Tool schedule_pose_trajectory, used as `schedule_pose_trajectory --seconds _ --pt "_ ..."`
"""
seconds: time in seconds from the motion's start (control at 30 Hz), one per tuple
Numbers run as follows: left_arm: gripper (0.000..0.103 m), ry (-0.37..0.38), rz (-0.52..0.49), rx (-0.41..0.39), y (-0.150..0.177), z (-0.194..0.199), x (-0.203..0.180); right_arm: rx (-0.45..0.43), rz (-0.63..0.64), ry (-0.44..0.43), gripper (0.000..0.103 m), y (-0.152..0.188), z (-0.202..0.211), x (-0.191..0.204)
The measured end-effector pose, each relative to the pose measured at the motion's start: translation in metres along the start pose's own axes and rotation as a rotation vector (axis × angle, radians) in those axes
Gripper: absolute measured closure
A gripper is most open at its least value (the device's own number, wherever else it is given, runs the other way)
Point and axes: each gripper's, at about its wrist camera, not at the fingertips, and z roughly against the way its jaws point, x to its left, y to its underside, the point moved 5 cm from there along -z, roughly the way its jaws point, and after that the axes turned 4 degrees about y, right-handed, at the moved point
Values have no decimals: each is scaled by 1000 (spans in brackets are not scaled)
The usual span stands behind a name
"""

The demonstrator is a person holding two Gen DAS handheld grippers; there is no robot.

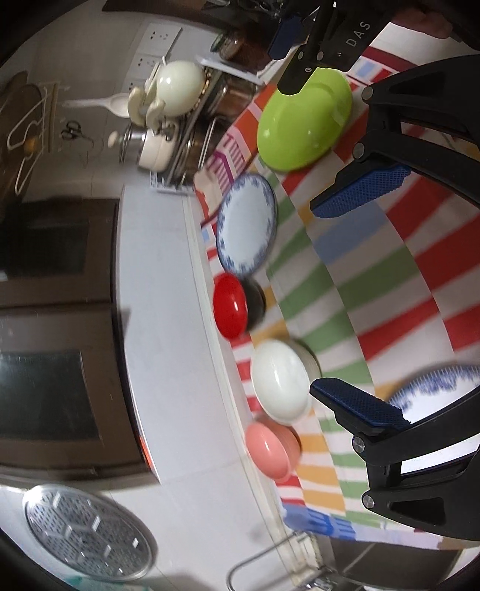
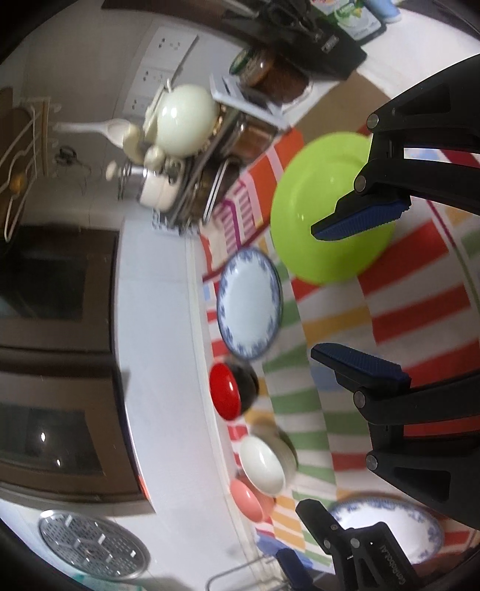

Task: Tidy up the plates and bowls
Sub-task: 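Move both grippers to the rim of the lime-green plate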

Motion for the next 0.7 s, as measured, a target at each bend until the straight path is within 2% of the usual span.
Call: schedule_pose_trajectory --seconds 0.43,0.7 --pt "14 66 -59 -9 -29 -37 -73 -13 -58 118 44 -13 -26 -80" --pt "14 74 -84 41 -34 -70 -108 24 -84 143 44 -8 -53 -114"
